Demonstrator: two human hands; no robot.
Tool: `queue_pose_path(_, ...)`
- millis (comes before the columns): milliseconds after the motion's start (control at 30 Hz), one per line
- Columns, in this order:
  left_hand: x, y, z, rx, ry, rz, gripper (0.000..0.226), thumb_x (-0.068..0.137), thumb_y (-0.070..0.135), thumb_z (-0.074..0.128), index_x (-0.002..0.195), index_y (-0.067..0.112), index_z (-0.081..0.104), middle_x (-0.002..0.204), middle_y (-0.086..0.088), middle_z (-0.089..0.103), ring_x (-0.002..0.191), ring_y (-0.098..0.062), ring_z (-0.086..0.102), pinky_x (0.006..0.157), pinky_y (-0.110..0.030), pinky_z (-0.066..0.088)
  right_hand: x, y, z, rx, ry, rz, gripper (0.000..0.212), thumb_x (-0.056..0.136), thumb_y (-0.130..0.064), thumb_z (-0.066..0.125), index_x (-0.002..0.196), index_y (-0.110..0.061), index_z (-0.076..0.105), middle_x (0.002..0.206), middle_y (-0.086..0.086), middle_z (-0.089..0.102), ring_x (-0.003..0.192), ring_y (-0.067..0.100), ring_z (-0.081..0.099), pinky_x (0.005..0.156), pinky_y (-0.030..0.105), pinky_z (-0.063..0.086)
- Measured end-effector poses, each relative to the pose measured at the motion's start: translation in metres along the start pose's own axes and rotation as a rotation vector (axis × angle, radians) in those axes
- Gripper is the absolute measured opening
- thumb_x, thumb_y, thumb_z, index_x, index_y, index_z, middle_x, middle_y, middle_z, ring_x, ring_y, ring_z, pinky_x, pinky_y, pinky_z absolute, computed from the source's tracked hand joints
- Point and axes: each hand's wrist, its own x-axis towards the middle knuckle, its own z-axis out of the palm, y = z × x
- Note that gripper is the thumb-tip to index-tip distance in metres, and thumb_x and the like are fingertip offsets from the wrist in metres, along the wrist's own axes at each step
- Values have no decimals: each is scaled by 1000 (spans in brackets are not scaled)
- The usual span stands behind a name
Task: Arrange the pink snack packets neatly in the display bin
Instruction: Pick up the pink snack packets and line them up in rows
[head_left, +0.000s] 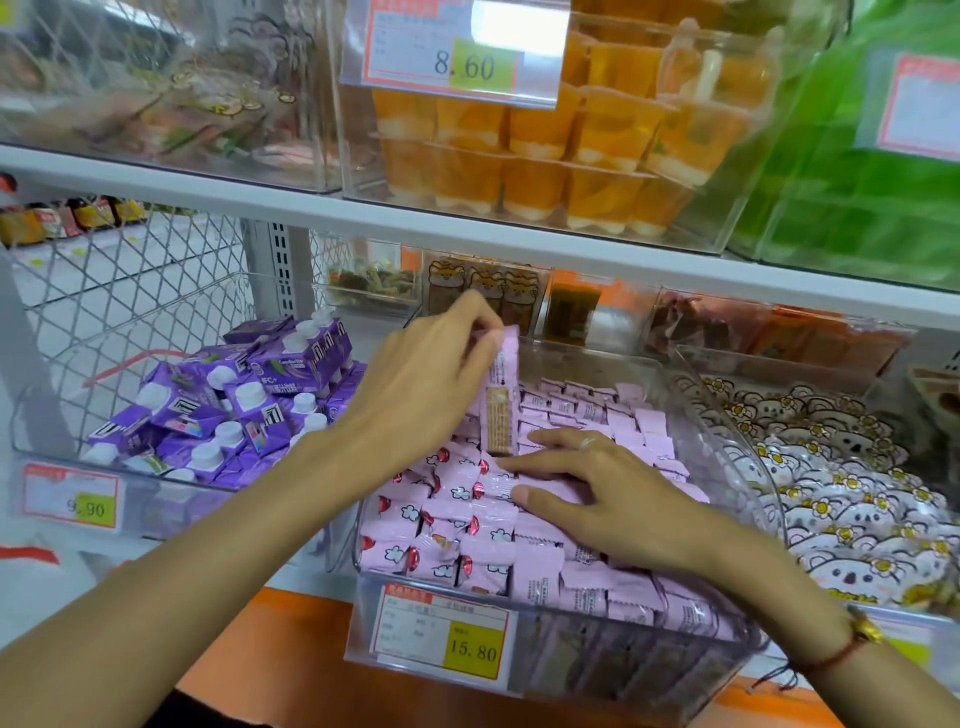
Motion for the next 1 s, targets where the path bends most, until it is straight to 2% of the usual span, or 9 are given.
queue_pose_path(133,-10,-2,-10,-301,210,-184,16,97,35,47,96,21,56,90,14,66,88,-4,63,79,-38,54,1,-6,-7,317,343,119,27,82,-48,64,106,-35,63,117,-10,59,96,-6,56,75,5,41)
queue_pose_path(267,-10,-1,-9,-500,281,-298,15,99,28,45,97,18,56,87,6,67,79,-7,66,72,-33,57,-1,-19,-10,493,515,74,66,64,-62,65,120,-34,43,121,-23,50,113,-5,47,84,7,37)
queue_pose_path(433,-9,0,-4,-776,163,-505,14,98,20,47,90,16,56,88,-4,70,71,-11,71,64,-32,60,0,-31,-15,633,565,-181,31,79,-9,73,105,-24,64,103,-10,69,96,4,65,80,14,50)
queue_pose_path(500,-9,-9,-8,-634,64,-408,13,97,31,49,100,21,57,103,0,68,88,-12,69,78,-40,59,-1,-29,-20,861,546,-78,25,73,-13,76,94,-24,72,95,-9,73,84,3,68,68,12,51)
queue_pose_path(567,-12,-18,-13,-283,-100,-112,38,92,49,50,126,33,47,130,12,54,115,-2,54,96,-34,47,1,-25,-22,1174,470,92,24,67,-21,74,92,-19,75,92,-1,75,81,8,68,66,14,53)
queue_pose_path(667,-13,-17,-17,8,-269,204,58,85,52,57,139,41,37,139,20,39,127,-1,33,98,-30,37,3,-23,-22,1411,338,265,17,72,-22,71,85,-14,78,91,6,75,80,11,70,64,16,55)
queue_pose_path(733,-13,-19,-17,31,-261,217,48,85,47,59,131,39,48,125,24,50,115,-2,39,87,-29,42,2,-26,-20,1500,277,315,22,70,-29,71,83,-13,78,89,7,75,75,13,72,57,16,54)
queue_pose_path(867,-13,-19,-16,-50,-245,79,45,79,66,44,116,45,60,88,36,58,84,4,55,65,-26,47,1,-23,-22,1510,305,241,52,79,-54,55,112,-15,65,95,4,73,79,18,72,60,21,55)
queue_pose_path(1000,-16,-14,-6,-86,-280,-47,43,79,68,44,111,47,63,75,36,60,74,7,58,63,-28,49,0,-23,-20,1211,424,121,40,82,-42,62,119,-28,61,108,-5,70,96,13,68,73,17,53)
